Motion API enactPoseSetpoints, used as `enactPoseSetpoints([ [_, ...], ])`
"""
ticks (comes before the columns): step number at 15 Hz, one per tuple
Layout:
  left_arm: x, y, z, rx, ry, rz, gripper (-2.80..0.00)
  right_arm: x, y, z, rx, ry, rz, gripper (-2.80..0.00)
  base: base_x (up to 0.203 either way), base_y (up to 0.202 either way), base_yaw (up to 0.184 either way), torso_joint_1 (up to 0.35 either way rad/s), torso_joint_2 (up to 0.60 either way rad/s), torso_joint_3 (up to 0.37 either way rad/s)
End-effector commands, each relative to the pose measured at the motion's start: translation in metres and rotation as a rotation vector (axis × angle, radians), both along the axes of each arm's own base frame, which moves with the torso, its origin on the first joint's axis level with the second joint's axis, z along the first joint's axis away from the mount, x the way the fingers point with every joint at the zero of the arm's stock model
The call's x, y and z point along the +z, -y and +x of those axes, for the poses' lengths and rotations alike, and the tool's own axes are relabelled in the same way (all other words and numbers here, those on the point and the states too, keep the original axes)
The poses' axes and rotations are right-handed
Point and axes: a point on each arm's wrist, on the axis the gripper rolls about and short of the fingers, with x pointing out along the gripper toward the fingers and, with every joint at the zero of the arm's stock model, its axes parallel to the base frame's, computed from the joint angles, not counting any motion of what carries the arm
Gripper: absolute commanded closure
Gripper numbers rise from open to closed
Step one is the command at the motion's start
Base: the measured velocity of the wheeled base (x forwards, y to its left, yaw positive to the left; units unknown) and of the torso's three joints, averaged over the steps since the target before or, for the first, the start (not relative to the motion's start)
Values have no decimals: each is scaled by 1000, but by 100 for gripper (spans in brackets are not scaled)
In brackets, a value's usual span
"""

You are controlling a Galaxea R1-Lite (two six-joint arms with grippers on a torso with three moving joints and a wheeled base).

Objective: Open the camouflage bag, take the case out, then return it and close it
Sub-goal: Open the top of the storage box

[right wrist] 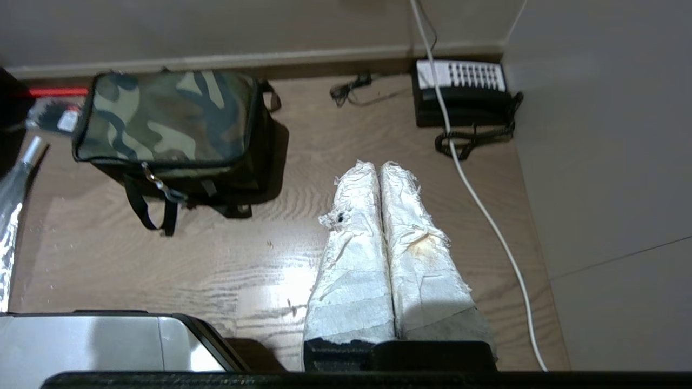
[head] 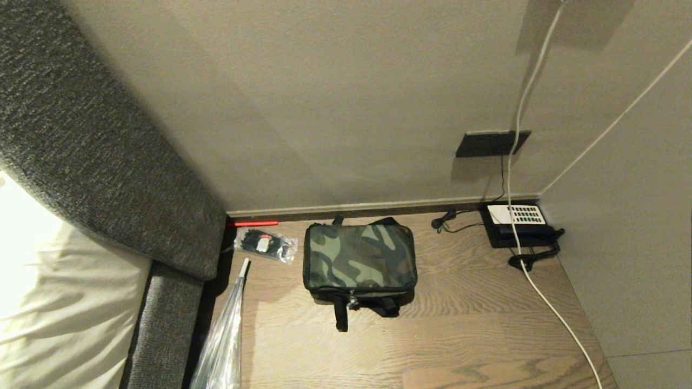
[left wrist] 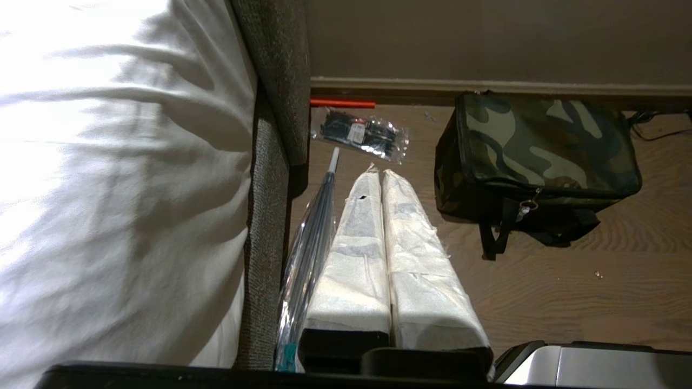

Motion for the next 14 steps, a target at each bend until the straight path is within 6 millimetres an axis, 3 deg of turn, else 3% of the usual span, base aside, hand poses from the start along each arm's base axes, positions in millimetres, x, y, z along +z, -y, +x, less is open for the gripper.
enactPoseSetpoints([
  [1,0,0,0,1,-1,-1,0,0,0,0,1,0,0,0,0,0,0,-2,2,-211],
  [14,0,0,0,1,-1,-2,0,0,0,0,1,0,0,0,0,0,0,4,3,-198],
])
